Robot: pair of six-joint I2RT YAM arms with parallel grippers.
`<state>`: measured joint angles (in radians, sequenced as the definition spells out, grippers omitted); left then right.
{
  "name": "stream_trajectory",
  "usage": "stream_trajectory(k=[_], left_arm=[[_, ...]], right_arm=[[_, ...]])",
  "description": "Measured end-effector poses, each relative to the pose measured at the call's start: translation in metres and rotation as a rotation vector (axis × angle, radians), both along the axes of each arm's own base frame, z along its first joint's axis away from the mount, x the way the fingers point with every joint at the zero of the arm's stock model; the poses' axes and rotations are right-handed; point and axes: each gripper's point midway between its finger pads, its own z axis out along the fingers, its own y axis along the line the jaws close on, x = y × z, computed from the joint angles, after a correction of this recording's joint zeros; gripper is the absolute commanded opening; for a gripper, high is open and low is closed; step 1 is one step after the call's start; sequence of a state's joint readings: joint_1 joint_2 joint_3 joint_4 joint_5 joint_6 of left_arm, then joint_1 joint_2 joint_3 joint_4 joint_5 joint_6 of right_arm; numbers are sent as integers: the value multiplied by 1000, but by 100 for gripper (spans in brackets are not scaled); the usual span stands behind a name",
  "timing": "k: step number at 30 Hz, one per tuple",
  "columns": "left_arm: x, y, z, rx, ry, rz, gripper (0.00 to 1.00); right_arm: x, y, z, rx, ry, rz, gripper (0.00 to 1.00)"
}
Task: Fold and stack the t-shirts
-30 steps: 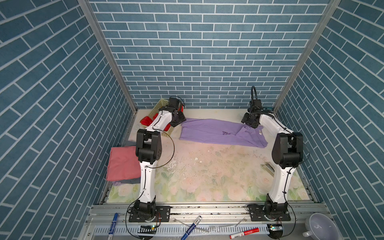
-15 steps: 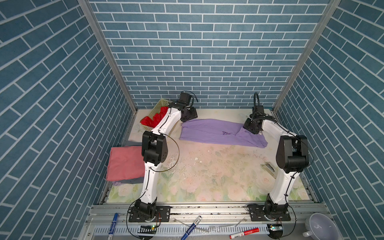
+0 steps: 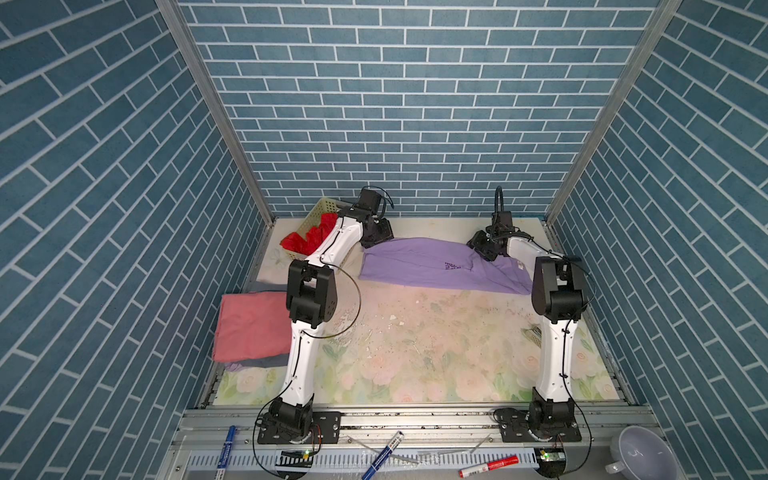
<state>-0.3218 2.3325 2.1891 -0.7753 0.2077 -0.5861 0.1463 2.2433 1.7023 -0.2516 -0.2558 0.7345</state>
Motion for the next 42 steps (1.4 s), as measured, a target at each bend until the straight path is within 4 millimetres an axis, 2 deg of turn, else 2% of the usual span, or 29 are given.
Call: stream_trajectory(k=[3, 7, 10, 15, 18, 22, 28, 30, 34, 38, 42], left_arm=[[6, -2, -10, 12, 14, -14, 63], [21, -6, -21, 34, 6, -40, 63], [31, -10, -28, 54, -14, -68, 63], [33, -14, -36, 80, -29, -107, 63], [35, -18, -44, 83, -41, -116, 63], [27, -17, -65, 102, -1, -126, 63], [11, -7, -92, 148, 72, -125, 63], [5, -4, -92, 152, 75, -123, 63], [-30, 8, -95, 149, 118, -107, 63], [-77, 16, -97, 128, 146, -86, 62], [-124, 12, -99, 106, 146, -94, 60]], right_arm=[[-15, -8, 15, -41, -7, -19, 57], [-37, -31, 41, -139, -3, -92, 57], [-57, -46, 45, -191, 19, -133, 57], [-85, -59, 12, -234, 137, -174, 56], [-93, -62, -6, -248, 197, -199, 55], [-100, -67, -30, -266, 267, -229, 54], [-86, -69, -29, -286, 289, -259, 54], [-79, -69, -30, -289, 289, -265, 54], [-63, -66, -31, -288, 289, -268, 54], [-29, -56, -29, -247, 242, -255, 54], [7, -38, -25, -175, 178, -207, 54]])
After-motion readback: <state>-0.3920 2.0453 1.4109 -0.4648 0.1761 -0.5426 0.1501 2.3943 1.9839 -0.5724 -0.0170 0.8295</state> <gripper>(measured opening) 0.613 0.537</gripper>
